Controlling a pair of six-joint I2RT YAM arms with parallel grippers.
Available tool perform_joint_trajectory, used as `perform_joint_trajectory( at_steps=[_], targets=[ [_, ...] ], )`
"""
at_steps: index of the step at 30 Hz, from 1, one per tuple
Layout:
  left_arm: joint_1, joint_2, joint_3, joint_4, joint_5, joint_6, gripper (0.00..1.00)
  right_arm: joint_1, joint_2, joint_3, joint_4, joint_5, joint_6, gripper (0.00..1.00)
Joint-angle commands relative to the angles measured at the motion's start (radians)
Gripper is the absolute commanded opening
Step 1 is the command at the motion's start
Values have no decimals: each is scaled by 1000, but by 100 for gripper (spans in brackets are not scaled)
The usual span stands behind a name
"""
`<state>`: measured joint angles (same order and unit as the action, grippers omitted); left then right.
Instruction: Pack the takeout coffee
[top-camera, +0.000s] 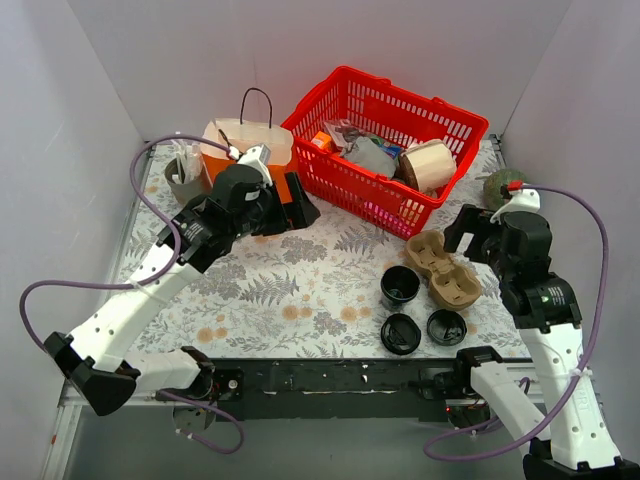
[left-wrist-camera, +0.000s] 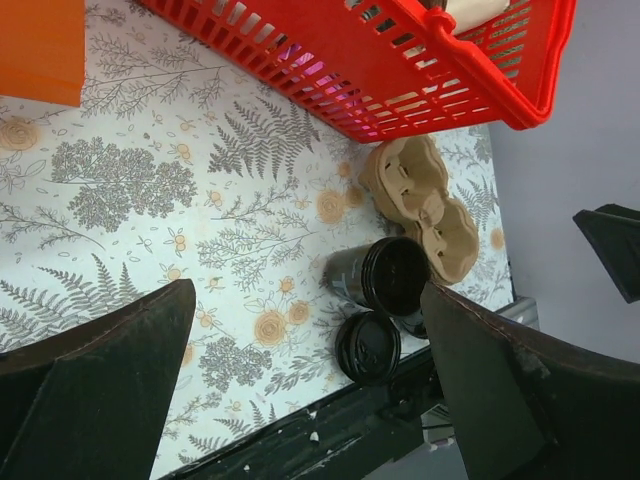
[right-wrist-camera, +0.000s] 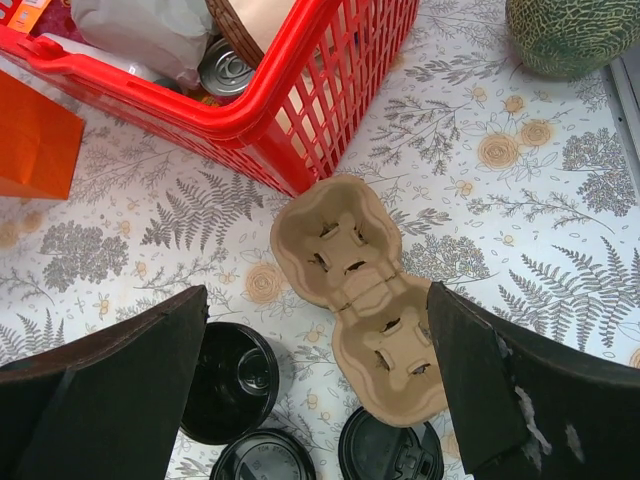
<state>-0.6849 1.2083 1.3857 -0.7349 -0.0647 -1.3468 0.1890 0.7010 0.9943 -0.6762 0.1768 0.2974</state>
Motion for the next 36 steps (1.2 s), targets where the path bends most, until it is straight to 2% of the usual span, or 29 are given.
perform_joint_trajectory(
  at_steps=[1,5,9,14,16,22,26,33,35,36],
  targets=[
    [-4,-113,-5,23,-40,-14,98,-5,-32,-2,41,-17,-4,98],
    [-4,-159,-60,34,0,-15,98,-6,-58,-22,49,-124,-47,98],
    [-4,-187,-152,69,115,-18,98,-5,-89,-55,37,-218,-50,98],
    [-28,-147,-240,118,173,-44,98,-6,-107,-140,3,-181,47,97],
    [-73,-125,-246,150,183,-55,98,-6,-98,-195,-9,-142,74,96],
    [-205,-30,-249,199,89,-101,98,-6,-52,-281,46,-157,105,91],
    [-237,10,-267,262,77,-120,98,-10,-11,-289,69,-57,78,89],
    [-242,51,-323,305,77,-146,98,-28,107,-278,130,-2,152,77],
    [-243,62,-332,307,43,-150,98,-26,112,-289,180,-48,125,76],
    [-243,65,-335,310,40,-150,98,-26,112,-302,229,-139,100,76]
  ],
)
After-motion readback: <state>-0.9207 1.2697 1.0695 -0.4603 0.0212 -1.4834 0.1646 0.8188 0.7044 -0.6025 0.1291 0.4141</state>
